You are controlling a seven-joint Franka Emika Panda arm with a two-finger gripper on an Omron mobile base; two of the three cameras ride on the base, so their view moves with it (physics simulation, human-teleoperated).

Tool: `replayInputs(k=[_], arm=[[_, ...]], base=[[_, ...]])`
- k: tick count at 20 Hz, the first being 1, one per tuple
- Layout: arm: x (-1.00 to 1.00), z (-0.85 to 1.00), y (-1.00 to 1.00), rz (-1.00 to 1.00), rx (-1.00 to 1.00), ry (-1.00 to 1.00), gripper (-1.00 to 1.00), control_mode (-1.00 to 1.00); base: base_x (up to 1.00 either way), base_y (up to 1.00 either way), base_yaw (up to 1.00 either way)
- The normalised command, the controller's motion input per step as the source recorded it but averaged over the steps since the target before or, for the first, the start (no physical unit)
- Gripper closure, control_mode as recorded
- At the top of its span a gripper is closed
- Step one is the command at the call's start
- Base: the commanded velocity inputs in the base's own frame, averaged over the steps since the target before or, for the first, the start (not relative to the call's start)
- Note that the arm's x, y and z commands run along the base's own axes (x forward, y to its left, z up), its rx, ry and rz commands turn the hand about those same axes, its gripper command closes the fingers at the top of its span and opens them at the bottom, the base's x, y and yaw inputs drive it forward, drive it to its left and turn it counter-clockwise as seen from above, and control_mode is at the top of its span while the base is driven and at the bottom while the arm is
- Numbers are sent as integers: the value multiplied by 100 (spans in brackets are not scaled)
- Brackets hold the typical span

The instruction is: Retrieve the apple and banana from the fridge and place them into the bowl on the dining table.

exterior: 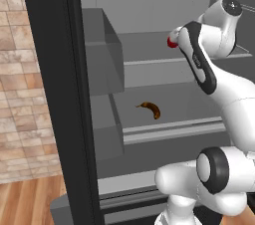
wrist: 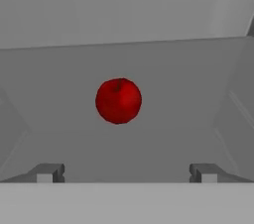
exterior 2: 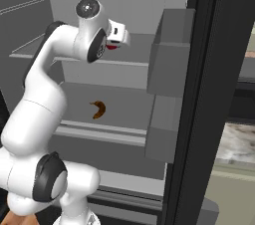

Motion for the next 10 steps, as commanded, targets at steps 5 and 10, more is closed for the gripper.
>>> replayInputs(k=[5, 10], arm=[[15, -16, 11, 0, -1, 0, -100, -100], [13, -20, 11, 0, -1, 0, -100, -100]], base=[[0, 0, 0], [0, 0, 0]])
